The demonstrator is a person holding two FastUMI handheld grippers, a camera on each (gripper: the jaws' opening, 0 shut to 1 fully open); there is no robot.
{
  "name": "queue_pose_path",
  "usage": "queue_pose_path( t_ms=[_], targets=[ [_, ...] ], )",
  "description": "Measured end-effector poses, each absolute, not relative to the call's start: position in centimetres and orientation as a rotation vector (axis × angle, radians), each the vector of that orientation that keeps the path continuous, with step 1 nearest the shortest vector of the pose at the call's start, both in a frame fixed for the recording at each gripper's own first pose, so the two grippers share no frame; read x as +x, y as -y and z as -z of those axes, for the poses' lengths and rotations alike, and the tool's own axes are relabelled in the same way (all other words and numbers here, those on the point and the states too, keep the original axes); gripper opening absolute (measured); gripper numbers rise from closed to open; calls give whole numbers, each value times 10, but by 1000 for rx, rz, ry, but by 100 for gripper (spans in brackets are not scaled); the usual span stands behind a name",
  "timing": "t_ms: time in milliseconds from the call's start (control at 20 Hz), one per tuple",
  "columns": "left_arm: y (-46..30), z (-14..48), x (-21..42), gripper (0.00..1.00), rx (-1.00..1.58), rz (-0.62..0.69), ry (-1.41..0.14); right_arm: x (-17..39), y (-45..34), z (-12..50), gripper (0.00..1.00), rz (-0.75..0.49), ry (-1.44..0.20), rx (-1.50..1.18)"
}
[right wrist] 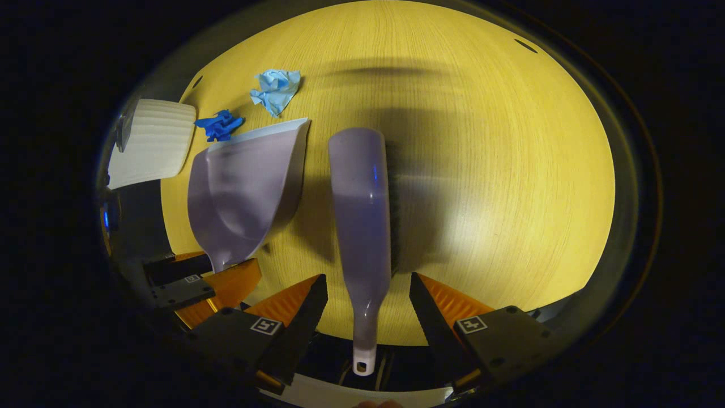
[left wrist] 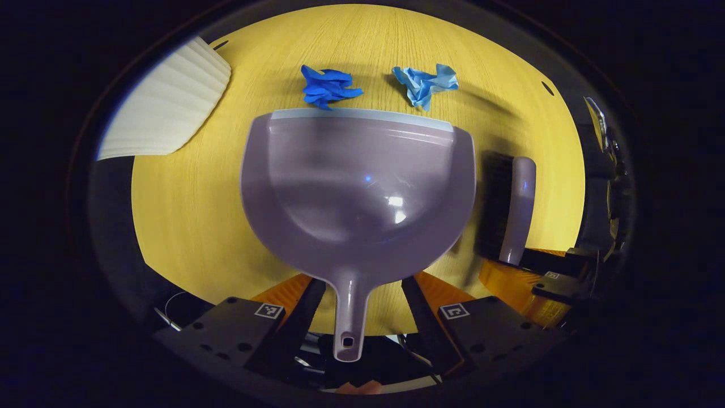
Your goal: Pick up the small broom and dustpan from the desktop, sweep the trash into the dustpan with the broom, and then empty the trash into the garbage bin.
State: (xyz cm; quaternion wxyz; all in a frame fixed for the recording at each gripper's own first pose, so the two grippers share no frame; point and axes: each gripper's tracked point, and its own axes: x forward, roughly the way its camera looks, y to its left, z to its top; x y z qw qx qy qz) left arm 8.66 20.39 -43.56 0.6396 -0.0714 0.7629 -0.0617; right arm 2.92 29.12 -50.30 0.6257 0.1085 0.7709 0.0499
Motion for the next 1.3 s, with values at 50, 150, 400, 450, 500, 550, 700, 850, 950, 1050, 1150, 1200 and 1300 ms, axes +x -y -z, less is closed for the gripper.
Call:
queue_pose_path(
  t_ms=[50, 150, 400, 450, 500, 550, 700, 850, 950, 1050, 1150, 1200, 1300],
  targets=[
    [-203, 437, 88, 82, -157, 152, -1742, 28, -291, 505, 96, -127, -1771, 228],
    [-206, 438, 88, 82, -135, 161, -1732, 26, -290, 507, 94, -132, -1780, 195],
    [-207, 437, 92, 64, -127, 171, -1716, 20, -291, 504, 55, -130, -1800, 192],
    [-209, 436, 94, 59, -122, 178, -1707, 21, -290, 505, 53, -123, -1800, 199],
    [-208, 438, 95, 55, -121, 186, -1695, 22, -290, 505, 40, -115, -1802, 211],
    [-207, 439, 94, 46, -122, 196, -1693, 19, -292, 504, 47, -118, -1801, 222],
    [-210, 442, 91, 31, -95, 226, -1680, 23, -297, 508, 35, -137, -1787, 201],
    [-211, 441, 97, 27, -72, 251, -1662, 22, -301, 506, 23, -155, -1774, 190],
    [-212, 439, 97, 27, -37, 280, -1645, 26, -297, 509, 26, -171, -1746, 158],
    [-212, 439, 96, 24, -15, 296, -1647, 24, -297, 505, 25, -182, -1745, 153],
    [-213, 440, 94, 24, -21, 299, -1642, 25, -297, 503, 25, -180, -1734, 166],
    [-214, 440, 94, 24, -25, 300, -1636, 28, -297, 502, 25, -178, -1722, 166],
    [-215, 440, 97, 24, -24, 300, -1621, 34, -295, 498, 25, -179, -1697, 167]
  ],
)
